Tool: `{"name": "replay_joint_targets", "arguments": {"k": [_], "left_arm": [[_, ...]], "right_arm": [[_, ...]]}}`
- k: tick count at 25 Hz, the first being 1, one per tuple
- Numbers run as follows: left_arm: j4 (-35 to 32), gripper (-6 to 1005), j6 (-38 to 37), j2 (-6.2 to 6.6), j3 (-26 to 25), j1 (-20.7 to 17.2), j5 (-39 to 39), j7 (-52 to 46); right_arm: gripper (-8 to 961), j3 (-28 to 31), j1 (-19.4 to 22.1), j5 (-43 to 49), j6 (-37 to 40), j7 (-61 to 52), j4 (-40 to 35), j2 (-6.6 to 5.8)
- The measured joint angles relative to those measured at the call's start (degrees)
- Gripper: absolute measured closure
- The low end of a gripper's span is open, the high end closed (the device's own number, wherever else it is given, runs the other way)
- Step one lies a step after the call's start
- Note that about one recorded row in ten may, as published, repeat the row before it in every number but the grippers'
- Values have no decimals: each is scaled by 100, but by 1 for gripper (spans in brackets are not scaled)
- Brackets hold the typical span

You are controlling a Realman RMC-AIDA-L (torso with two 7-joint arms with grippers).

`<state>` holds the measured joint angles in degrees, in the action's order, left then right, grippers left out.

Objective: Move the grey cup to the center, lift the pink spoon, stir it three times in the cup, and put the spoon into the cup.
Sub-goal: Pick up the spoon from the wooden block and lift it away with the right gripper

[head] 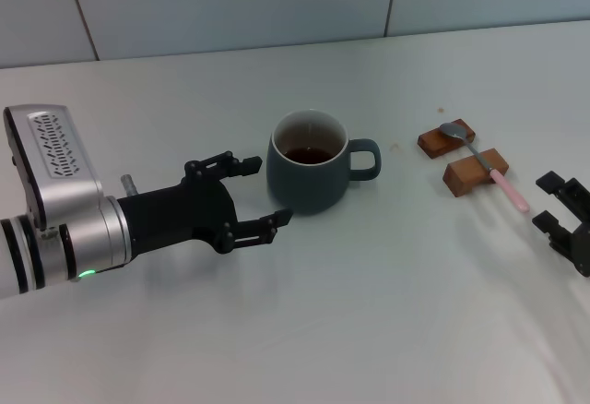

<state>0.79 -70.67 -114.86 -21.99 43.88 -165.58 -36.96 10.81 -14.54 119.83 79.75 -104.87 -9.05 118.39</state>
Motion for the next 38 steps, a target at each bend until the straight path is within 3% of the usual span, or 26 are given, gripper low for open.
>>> {"name": "replay_joint_targets", "arguments": {"k": [32, 38], "left_arm": [[-35, 186, 6, -78, 56, 78, 0, 76], [-124, 187, 3, -120, 102, 94, 0, 75]], "right_arm": [[111, -115, -334, 4, -406, -5, 143, 42], [202, -102, -309, -11, -523, -14, 164, 43]]}}
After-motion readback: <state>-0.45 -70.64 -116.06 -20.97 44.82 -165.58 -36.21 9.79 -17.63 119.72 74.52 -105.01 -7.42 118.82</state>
